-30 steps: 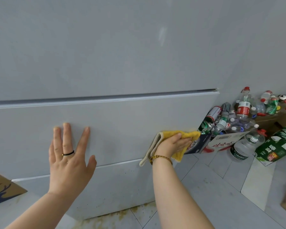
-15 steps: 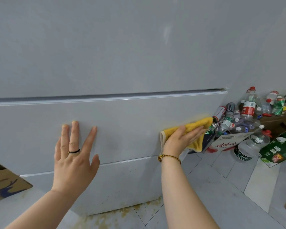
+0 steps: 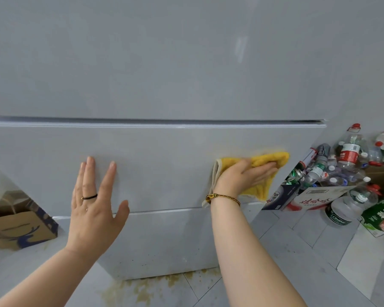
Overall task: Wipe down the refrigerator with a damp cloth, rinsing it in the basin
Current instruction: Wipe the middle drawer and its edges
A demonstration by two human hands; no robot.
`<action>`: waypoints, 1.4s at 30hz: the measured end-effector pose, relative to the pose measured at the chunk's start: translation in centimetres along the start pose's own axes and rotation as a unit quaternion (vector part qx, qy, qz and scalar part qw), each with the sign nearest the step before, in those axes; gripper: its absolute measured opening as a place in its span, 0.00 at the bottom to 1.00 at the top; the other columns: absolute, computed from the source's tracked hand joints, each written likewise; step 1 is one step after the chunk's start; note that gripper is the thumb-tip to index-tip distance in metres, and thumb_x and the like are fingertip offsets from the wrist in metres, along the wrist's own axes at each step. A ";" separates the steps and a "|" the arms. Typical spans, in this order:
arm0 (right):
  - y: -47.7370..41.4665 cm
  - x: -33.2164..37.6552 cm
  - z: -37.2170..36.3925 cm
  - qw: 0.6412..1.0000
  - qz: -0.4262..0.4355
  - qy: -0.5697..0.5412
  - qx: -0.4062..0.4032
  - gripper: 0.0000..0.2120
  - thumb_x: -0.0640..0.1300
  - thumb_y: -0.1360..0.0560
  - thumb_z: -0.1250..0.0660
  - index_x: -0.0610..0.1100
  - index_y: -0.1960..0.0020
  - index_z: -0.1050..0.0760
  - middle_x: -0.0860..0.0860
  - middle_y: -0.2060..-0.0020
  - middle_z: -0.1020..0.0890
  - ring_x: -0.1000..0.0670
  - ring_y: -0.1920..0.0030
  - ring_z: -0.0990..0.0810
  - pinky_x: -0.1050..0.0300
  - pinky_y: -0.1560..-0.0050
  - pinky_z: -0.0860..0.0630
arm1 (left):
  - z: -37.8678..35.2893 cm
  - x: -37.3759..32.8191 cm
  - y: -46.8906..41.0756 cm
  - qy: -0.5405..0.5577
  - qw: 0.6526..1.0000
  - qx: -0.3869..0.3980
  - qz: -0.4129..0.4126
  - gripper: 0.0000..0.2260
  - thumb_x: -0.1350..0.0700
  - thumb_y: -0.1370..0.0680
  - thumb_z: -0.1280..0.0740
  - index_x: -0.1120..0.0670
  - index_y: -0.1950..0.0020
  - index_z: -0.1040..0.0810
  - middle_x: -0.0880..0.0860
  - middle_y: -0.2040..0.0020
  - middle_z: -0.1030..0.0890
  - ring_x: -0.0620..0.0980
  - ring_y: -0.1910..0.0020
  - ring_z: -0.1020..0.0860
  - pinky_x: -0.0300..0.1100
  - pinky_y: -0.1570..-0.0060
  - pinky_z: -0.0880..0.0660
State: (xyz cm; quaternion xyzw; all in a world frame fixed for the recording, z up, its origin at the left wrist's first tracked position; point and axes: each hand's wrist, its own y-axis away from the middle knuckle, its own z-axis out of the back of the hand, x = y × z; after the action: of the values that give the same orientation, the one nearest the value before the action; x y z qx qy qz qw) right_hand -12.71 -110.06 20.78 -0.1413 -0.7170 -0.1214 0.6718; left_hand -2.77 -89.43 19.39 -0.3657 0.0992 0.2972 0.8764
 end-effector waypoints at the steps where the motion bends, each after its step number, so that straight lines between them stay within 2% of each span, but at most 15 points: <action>1: 0.3 0.7 -0.2 0.999 0.035 -0.005 0.002 0.33 0.50 0.27 0.52 0.38 0.25 0.56 0.44 0.25 0.56 0.46 0.25 0.58 0.59 0.29 0.62 | 0.4 0.3 0.0 0.007 0.999 -0.002 0.034 0.33 0.60 0.31 0.31 0.57 0.30 0.42 0.62 0.28 0.50 0.53 0.30 0.56 0.58 0.37 0.47; 6: 4.9 1.2 -2.7 0.955 0.296 -0.016 0.025 0.35 0.59 0.21 0.55 0.31 0.28 0.48 0.32 0.29 0.47 0.42 0.26 0.55 0.64 0.30 0.63 | 3.1 3.0 -1.0 0.037 0.975 -0.016 0.218 0.36 0.63 0.27 0.33 0.56 0.25 0.49 0.56 0.24 0.57 0.55 0.27 0.57 0.60 0.30 0.49; 9: 8.0 -4.5 -2.7 0.898 0.423 0.084 0.094 0.29 0.56 0.20 0.55 0.44 0.25 0.58 0.45 0.25 0.57 0.49 0.26 0.61 0.55 0.27 0.61 | 3.9 4.9 -1.4 0.050 0.968 -0.016 0.246 0.35 0.63 0.26 0.34 0.56 0.25 0.50 0.55 0.24 0.56 0.53 0.26 0.55 0.50 0.28 0.50; 11: 8.9 -9.6 -1.4 0.809 0.539 0.186 0.144 0.28 0.54 0.19 0.55 0.45 0.25 0.62 0.48 0.25 0.62 0.46 0.25 0.62 0.49 0.27 0.60 | 4.3 5.4 -1.4 0.073 0.967 -0.008 0.242 0.35 0.64 0.26 0.34 0.57 0.25 0.50 0.54 0.24 0.54 0.51 0.26 0.54 0.38 0.32 0.53; 15: 4.7 -13.8 1.3 0.551 0.759 0.270 0.216 0.29 0.46 0.21 0.50 0.43 0.25 0.59 0.46 0.25 0.60 0.47 0.25 0.59 0.51 0.29 0.49 | 5.2 5.9 -1.2 0.123 0.962 -0.023 0.241 0.32 0.65 0.24 0.37 0.57 0.25 0.52 0.53 0.24 0.52 0.49 0.26 0.52 0.35 0.34 0.52; 18: 0.8 -9.7 1.1 0.428 0.836 0.250 0.236 0.34 0.45 0.24 0.44 0.42 0.25 0.59 0.46 0.25 0.60 0.47 0.25 0.55 0.52 0.37 0.35 | 5.4 6.0 -1.5 0.147 0.950 -0.055 0.271 0.30 0.62 0.22 0.40 0.54 0.25 0.52 0.51 0.24 0.54 0.48 0.26 0.52 0.33 0.37 0.53; 21: 0.1 -3.2 -0.8 0.415 0.863 0.193 0.213 0.24 0.47 0.19 0.55 0.44 0.24 0.54 0.47 0.25 0.58 0.49 0.25 0.55 0.55 0.28 0.48 | 5.6 6.6 -1.9 0.172 0.935 -0.062 0.304 0.28 0.59 0.21 0.42 0.52 0.25 0.52 0.50 0.24 0.55 0.47 0.26 0.54 0.33 0.37 0.54; 24: 1.1 1.6 -2.5 0.454 0.867 0.174 0.110 0.19 0.48 0.20 0.52 0.51 0.30 0.41 0.51 0.24 0.53 0.51 0.25 0.54 0.53 0.27 0.59 | 5.7 7.2 -2.2 0.200 0.930 -0.041 0.307 0.29 0.59 0.21 0.42 0.51 0.25 0.54 0.52 0.25 0.48 0.49 0.27 0.47 0.43 0.32 0.49; 29: 5.0 -0.9 -3.7 0.619 0.770 0.143 0.061 0.24 0.54 0.20 0.54 0.53 0.25 0.51 0.53 0.24 0.55 0.49 0.25 0.56 0.43 0.28 0.59 | 5.6 8.3 -1.9 0.234 0.921 -0.035 0.311 0.31 0.59 0.22 0.40 0.45 0.25 0.54 0.52 0.26 0.43 0.50 0.28 0.42 0.52 0.30 0.42; 31: 7.6 -3.9 -4.1 0.635 0.752 0.150 0.097 0.25 0.52 0.20 0.54 0.50 0.24 0.55 0.51 0.24 0.57 0.48 0.25 0.58 0.43 0.28 0.61 | 5.4 8.7 -1.8 0.254 0.917 -0.042 0.305 0.30 0.59 0.21 0.41 0.43 0.26 0.53 0.50 0.26 0.42 0.50 0.29 0.41 0.54 0.31 0.41; 33: 9.4 -7.4 -3.9 0.566 0.789 0.168 0.169 0.26 0.44 0.21 0.52 0.49 0.25 0.55 0.49 0.25 0.58 0.48 0.25 0.56 0.46 0.27 0.59 | 5.4 8.9 -1.7 0.281 0.913 -0.046 0.291 0.29 0.59 0.21 0.41 0.38 0.29 0.53 0.49 0.26 0.43 0.48 0.28 0.41 0.54 0.30 0.41; 36: 10.0 -11.1 -3.1 0.428 0.830 0.203 0.293 0.28 0.31 0.24 0.63 0.42 0.25 0.63 0.46 0.26 0.64 0.51 0.30 0.47 0.59 0.40 0.34 | 6.0 9.4 -1.6 0.314 0.908 -0.035 0.275 0.26 0.56 0.22 0.40 0.31 0.38 0.51 0.49 0.27 0.41 0.48 0.29 0.40 0.52 0.31 0.41; 38: 9.7 -10.9 -3.0 0.385 0.830 0.223 0.338 0.27 0.29 0.24 0.67 0.39 0.26 0.65 0.45 0.26 0.66 0.51 0.31 0.46 0.60 0.49 0.27 | 6.5 9.9 -1.6 0.342 0.898 -0.024 0.277 0.25 0.53 0.22 0.41 0.33 0.35 0.51 0.48 0.30 0.39 0.48 0.30 0.38 0.51 0.31 0.40; 40: 9.3 -9.3 -3.4 0.345 0.851 0.211 0.334 0.28 0.30 0.24 0.63 0.40 0.25 0.62 0.45 0.26 0.64 0.49 0.29 0.47 0.56 0.39 0.32 | 6.8 10.3 -1.6 0.374 0.878 -0.029 0.297 0.26 0.58 0.20 0.43 0.42 0.28 0.53 0.47 0.32 0.38 0.48 0.31 0.37 0.48 0.31 0.41; 42: 9.8 -6.2 -4.4 0.378 0.867 0.179 0.271 0.28 0.37 0.23 0.51 0.44 0.25 0.54 0.46 0.25 0.57 0.48 0.26 0.52 0.52 0.30 0.47 | 6.9 10.6 -1.7 0.392 0.867 -0.027 0.306 0.25 0.55 0.21 0.42 0.47 0.26 0.48 0.48 0.30 0.37 0.46 0.31 0.36 0.45 0.32 0.40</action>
State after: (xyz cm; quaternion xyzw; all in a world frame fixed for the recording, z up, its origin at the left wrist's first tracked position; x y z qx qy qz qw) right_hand -4.66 -102.81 14.75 -0.4707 -0.0616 0.7056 0.5261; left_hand 6.46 -80.78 21.20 -0.4266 0.5333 0.3852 0.6206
